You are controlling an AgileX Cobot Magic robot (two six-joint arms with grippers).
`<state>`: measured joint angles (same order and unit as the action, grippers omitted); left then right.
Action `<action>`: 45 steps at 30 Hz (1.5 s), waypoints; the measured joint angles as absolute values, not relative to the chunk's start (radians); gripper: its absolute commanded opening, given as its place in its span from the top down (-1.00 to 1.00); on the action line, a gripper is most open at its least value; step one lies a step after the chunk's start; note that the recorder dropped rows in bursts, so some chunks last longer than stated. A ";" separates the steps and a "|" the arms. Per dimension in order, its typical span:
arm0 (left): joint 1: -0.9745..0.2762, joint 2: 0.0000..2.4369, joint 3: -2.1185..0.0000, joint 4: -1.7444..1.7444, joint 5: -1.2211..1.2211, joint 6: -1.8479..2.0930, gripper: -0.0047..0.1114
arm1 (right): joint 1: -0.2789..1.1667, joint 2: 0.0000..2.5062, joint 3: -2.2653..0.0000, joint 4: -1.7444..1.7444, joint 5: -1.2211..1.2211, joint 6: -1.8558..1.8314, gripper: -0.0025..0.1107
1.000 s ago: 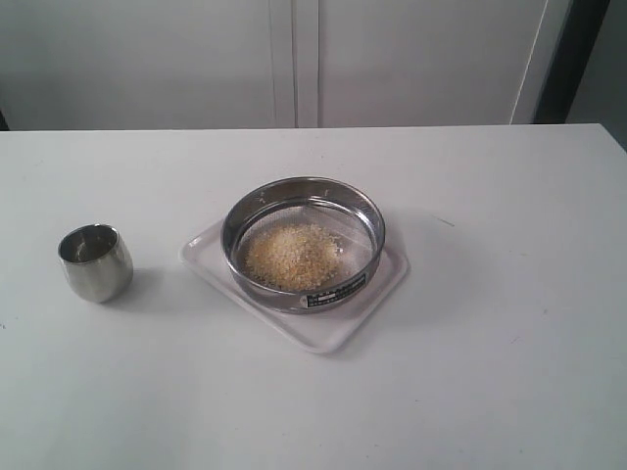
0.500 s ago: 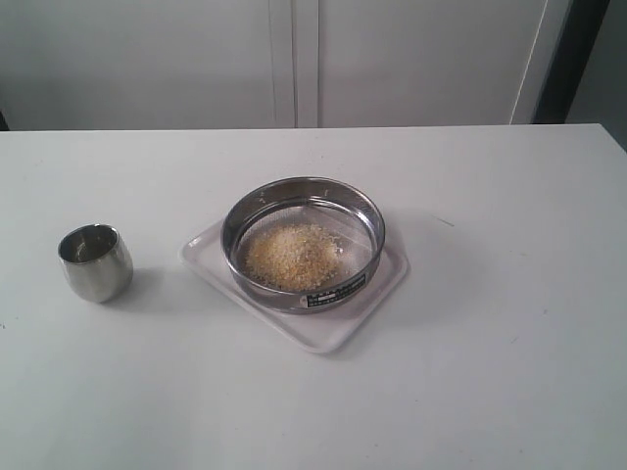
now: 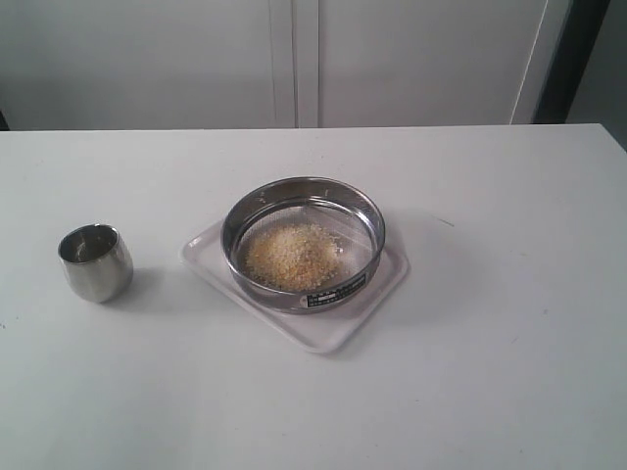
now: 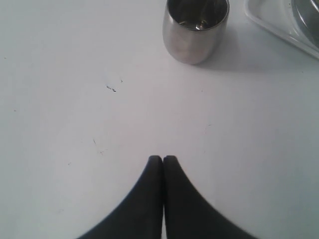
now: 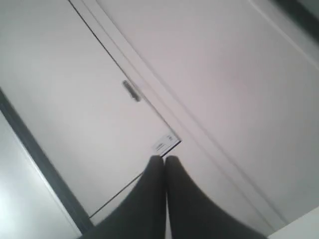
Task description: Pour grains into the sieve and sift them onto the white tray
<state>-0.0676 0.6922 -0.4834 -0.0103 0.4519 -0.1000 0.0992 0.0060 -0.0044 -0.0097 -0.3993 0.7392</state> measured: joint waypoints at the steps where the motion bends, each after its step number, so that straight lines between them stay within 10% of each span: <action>1: -0.068 0.692 -0.483 -0.010 0.452 -0.100 0.92 | 0.099 0.006 -0.004 -0.021 -0.401 0.766 0.96; 45: -0.068 0.692 -0.483 -0.010 0.454 -0.100 0.92 | 0.099 0.798 -0.500 -0.571 0.000 0.636 0.96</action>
<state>-0.0676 0.6922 -0.4834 -0.0103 0.4536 -0.1000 0.0992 0.7980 -0.5000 -0.5710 0.0000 0.6359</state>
